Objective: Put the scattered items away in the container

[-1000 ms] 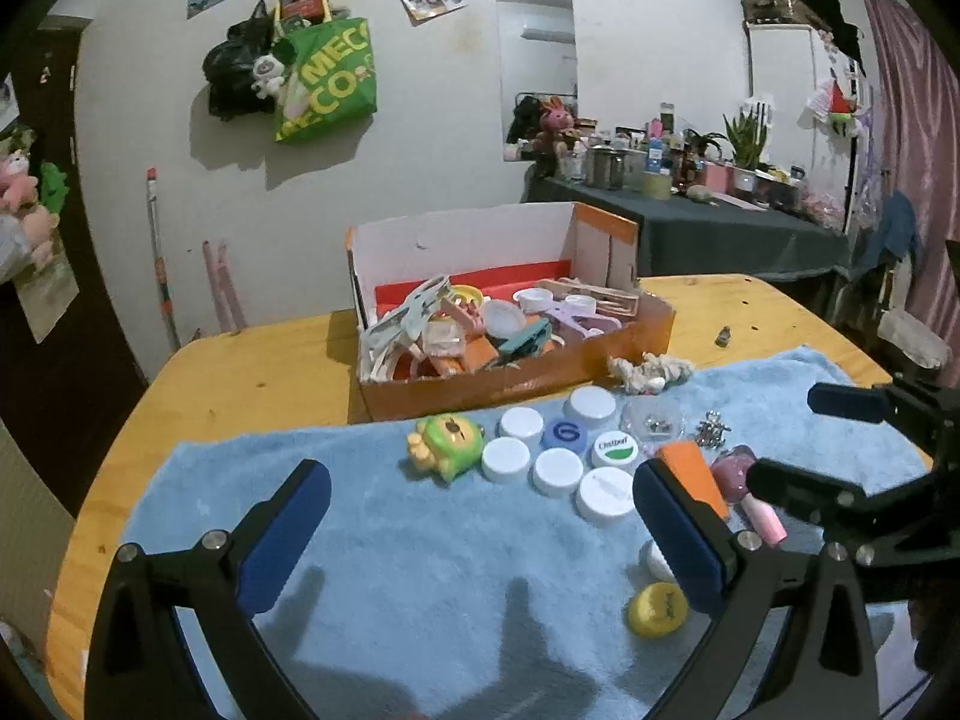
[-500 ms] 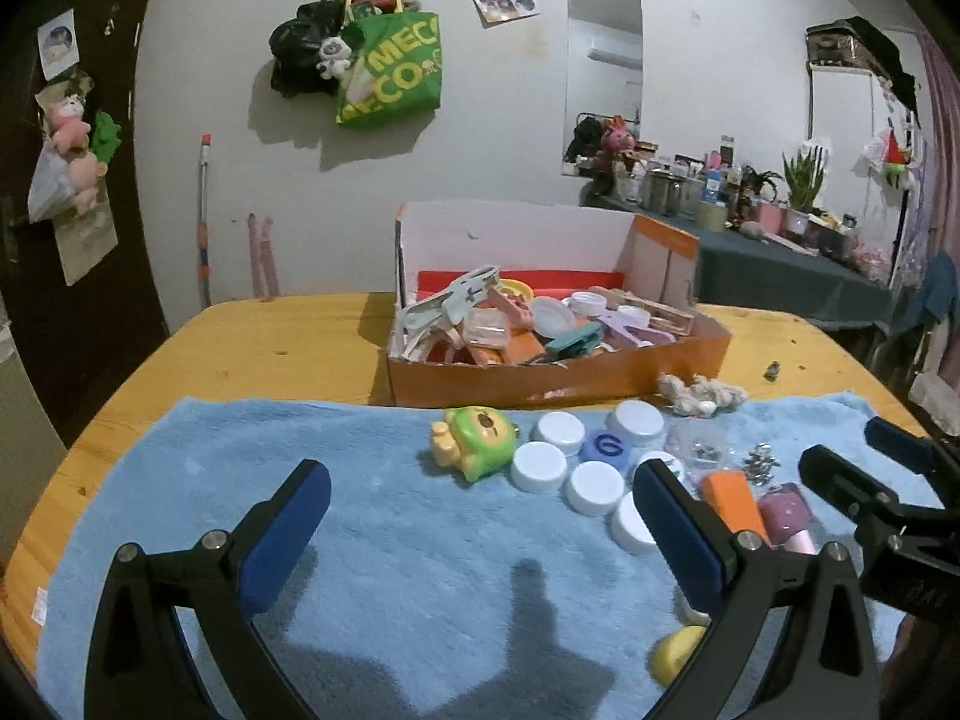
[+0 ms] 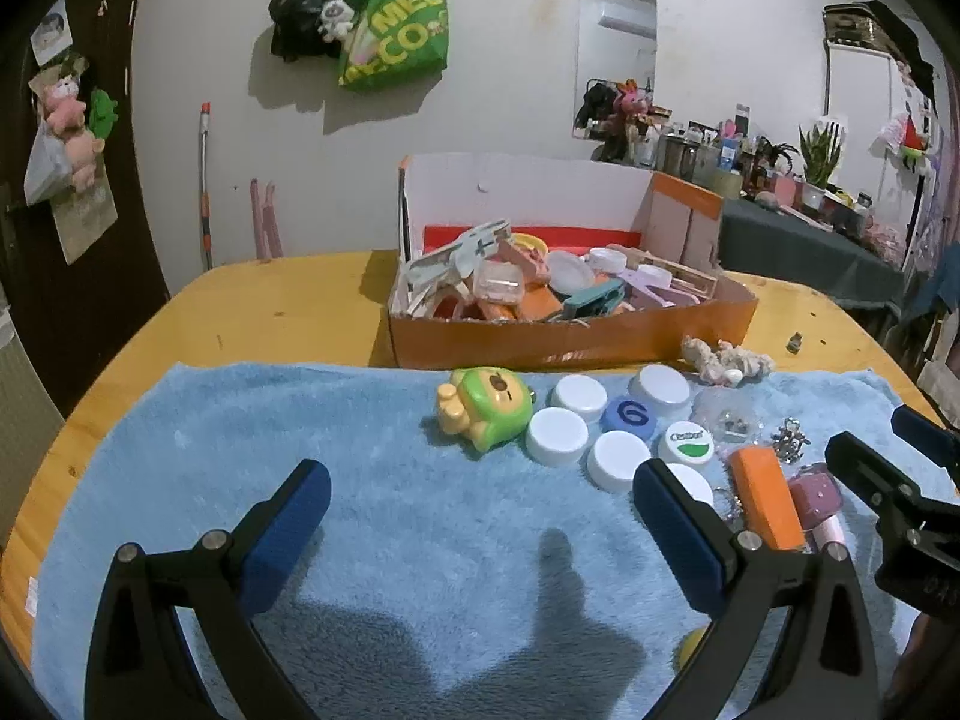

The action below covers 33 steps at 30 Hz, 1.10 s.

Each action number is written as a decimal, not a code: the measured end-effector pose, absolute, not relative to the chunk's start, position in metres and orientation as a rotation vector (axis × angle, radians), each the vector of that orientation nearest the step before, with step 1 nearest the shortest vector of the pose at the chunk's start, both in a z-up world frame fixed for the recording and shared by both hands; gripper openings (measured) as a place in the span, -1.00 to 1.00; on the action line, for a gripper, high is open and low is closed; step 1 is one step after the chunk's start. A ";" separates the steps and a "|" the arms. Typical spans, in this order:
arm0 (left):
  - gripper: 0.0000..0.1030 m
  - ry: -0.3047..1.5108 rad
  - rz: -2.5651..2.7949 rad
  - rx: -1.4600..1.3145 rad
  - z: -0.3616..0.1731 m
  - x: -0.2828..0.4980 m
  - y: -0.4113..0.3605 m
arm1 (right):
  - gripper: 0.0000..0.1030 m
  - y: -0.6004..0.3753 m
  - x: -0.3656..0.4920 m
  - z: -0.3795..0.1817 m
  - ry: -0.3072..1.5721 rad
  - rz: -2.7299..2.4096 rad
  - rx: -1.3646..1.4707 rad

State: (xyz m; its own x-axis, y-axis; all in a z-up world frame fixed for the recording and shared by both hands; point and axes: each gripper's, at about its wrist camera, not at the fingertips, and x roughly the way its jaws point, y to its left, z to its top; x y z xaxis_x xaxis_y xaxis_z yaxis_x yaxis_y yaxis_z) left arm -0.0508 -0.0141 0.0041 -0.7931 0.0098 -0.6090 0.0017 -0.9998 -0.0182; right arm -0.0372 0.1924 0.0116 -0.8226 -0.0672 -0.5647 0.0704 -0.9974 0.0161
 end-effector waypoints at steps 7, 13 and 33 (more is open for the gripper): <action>1.00 -0.026 2.922 -1.081 -0.002 -0.059 -0.012 | 0.84 0.195 -0.041 0.008 -0.004 -2.926 0.949; 1.00 -0.045 2.858 -1.187 -0.013 -0.070 -0.014 | 0.84 0.193 -0.050 0.001 0.010 -2.891 1.027; 1.00 -0.039 2.841 -1.252 -0.019 -0.075 -0.013 | 0.84 0.197 -0.061 -0.008 -0.014 -2.861 1.133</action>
